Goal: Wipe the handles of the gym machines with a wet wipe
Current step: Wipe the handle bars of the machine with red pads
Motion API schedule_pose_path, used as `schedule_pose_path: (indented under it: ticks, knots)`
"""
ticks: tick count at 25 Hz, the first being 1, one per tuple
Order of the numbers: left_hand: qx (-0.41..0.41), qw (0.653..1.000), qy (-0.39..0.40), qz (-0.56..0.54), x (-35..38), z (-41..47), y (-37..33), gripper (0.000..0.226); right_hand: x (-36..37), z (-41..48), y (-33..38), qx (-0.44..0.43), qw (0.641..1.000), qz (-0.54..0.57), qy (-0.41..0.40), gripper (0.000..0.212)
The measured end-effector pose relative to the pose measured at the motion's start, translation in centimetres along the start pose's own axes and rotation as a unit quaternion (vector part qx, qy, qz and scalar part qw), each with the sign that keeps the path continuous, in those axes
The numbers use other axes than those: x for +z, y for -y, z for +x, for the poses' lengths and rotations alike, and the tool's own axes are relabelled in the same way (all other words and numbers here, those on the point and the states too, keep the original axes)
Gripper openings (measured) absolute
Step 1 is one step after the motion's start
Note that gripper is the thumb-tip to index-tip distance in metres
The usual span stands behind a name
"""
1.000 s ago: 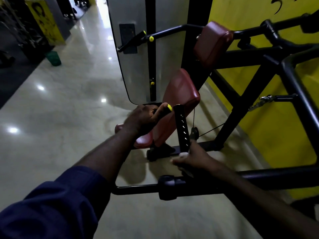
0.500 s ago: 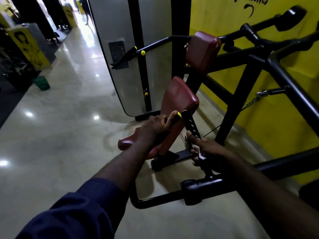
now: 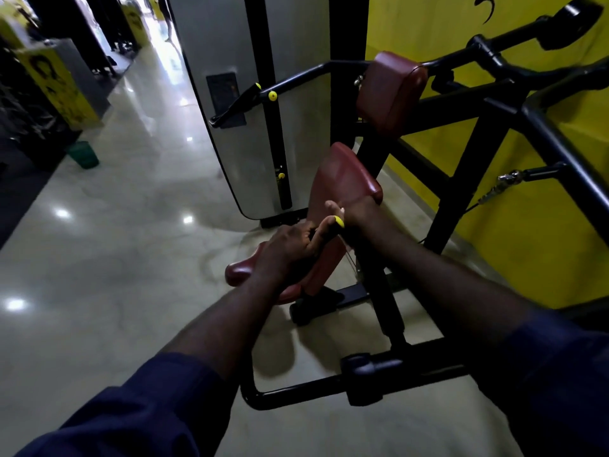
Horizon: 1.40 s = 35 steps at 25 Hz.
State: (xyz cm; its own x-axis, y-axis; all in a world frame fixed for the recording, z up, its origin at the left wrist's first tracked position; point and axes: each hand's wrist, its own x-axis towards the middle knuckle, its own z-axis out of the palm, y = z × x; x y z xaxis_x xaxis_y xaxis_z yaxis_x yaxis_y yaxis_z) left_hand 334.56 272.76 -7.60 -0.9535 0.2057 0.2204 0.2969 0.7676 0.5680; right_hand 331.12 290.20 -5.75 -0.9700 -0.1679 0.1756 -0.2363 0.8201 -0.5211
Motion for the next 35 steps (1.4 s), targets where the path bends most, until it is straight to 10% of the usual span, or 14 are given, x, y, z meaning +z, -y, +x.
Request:
schedule_pose_path:
  ticks: [4, 7, 9, 12, 17, 19, 21, 23, 27, 30, 35]
  knots:
    - [-0.020, 1.000, 0.003, 0.000, -0.2, -0.4, -0.7, 0.080, -1.1, 0.6, 0.0, 0.244, 0.887, 0.385, 0.072, 0.045]
    - [0.005, 1.000, -0.006, -0.013, -0.4, -0.5, -0.9, 0.073, -1.3, 0.4, -0.5, 0.070, 0.988, 0.085, 0.106, 0.026]
    - [0.008, 1.000, -0.016, -0.006, -0.3, -0.4, -1.0, 0.072, -1.5, 1.2, -0.9, -0.057, 0.987, -0.084, 0.127, 0.026]
    - [-0.004, 1.000, -0.017, 0.010, -0.2, -0.3, -0.9, 0.079, -3.0, 2.3, -1.0, 0.028, 0.964, 0.141, 0.222, 0.036]
    - [-0.022, 0.999, -0.025, -0.025, -0.2, -0.7, -1.5, 0.038, -2.6, -0.1, 1.0, 0.324, 0.716, 0.597, 0.160, 0.030]
    - [-0.033, 0.999, -0.022, -0.025, -0.3, -0.8, -1.7, 0.030, -2.1, -2.9, 0.8, 0.318, 0.760, 0.563, 0.070, 0.051]
    - [-0.046, 0.998, -0.025, -0.018, -0.2, -0.7, -1.7, 0.049, -1.8, -6.4, -0.1, 0.235, 0.902, 0.359, 0.054, 0.049]
    - [-0.048, 0.998, -0.028, -0.016, -0.3, -0.8, -1.5, 0.049, -1.0, -10.4, -1.4, 0.144, 0.971, 0.155, 0.112, 0.047]
    - [-0.084, 0.996, -0.033, 0.014, 0.0, -1.4, -2.3, 0.059, 0.9, -15.5, -3.0, 0.052, 0.981, 0.014, 0.188, 0.089]
    - [-0.123, 0.991, -0.043, 0.023, 0.1, -2.4, -2.9, 0.077, 0.2, -12.9, -3.8, -0.005, 0.994, 0.012, 0.110, 0.067]
    - [-0.143, 0.988, -0.043, -0.027, -0.1, -4.4, -3.6, 0.041, -2.4, -4.8, -2.6, -0.002, 0.998, 0.030, 0.052, 0.070]
